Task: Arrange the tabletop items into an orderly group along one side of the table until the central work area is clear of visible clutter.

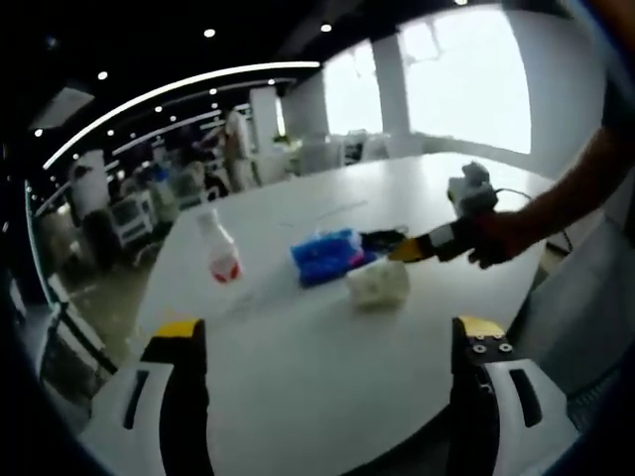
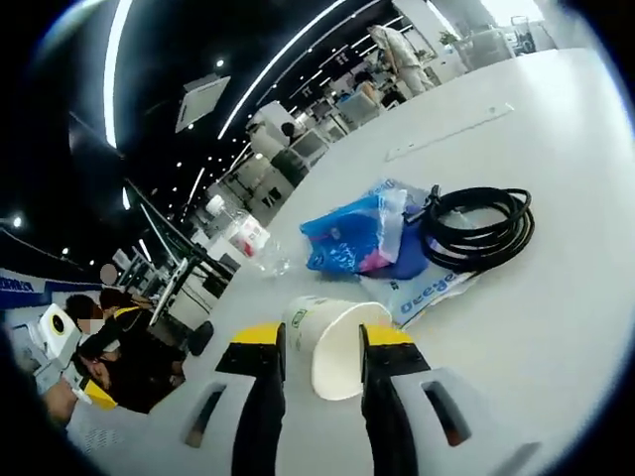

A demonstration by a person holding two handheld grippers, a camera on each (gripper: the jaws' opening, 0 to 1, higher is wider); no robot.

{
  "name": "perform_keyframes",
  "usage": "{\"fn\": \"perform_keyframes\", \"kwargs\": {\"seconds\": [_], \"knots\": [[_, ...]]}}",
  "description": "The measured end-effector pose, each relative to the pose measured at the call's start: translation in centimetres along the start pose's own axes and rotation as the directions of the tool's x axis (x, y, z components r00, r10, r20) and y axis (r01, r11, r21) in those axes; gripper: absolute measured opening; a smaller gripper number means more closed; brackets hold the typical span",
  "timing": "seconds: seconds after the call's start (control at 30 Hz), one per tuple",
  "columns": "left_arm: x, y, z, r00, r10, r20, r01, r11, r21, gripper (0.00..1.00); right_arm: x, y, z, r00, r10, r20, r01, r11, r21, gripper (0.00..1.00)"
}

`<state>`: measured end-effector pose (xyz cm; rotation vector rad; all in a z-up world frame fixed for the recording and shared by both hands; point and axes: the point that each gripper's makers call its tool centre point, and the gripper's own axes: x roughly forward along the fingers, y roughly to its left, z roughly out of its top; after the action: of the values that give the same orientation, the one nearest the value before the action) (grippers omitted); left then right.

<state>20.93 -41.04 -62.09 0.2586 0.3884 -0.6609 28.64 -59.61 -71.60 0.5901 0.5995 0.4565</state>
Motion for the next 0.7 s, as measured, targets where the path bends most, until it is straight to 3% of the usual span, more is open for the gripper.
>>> {"fn": "perform_keyframes", "kwargs": {"seconds": [0.1, 0.17, 0.3, 0.53, 0.7], "knots": [[0.0, -0.1, -0.5, 1.0, -0.003, -0.026, 0.003, 1.0, 0.001, 1.0, 0.2, 0.9, -0.1, 1.0, 0.023, -0.021, -0.023, 1.0, -0.002, 0.09], [0.1, -0.2, -0.7, 0.999, -0.005, -0.038, 0.005, 1.0, 0.012, 1.0, 0.3, 1.4, -0.1, 0.999, 0.039, -0.034, -0.039, 0.999, -0.008, 0.04], [0.1, -0.5, -0.6, 0.999, -0.004, -0.037, 0.006, 0.997, 0.073, 1.0, 0.3, 2.7, 0.1, 0.997, 0.068, -0.048, -0.069, 0.997, -0.021, 0.0], [0.3, -0.8, -1.0, 0.998, -0.022, -0.062, 0.026, 0.997, 0.074, 1.0, 0.0, 4.1, 0.9, 0.993, 0.095, -0.07, -0.1, 0.993, -0.069, 0.0], [0.3, -1.1, -1.2, 0.997, -0.034, -0.069, 0.041, 0.994, 0.1, 1.0, 0.0, 5.4, 1.9, 0.989, 0.11, -0.099, -0.127, 0.976, -0.177, 0.0]]}}
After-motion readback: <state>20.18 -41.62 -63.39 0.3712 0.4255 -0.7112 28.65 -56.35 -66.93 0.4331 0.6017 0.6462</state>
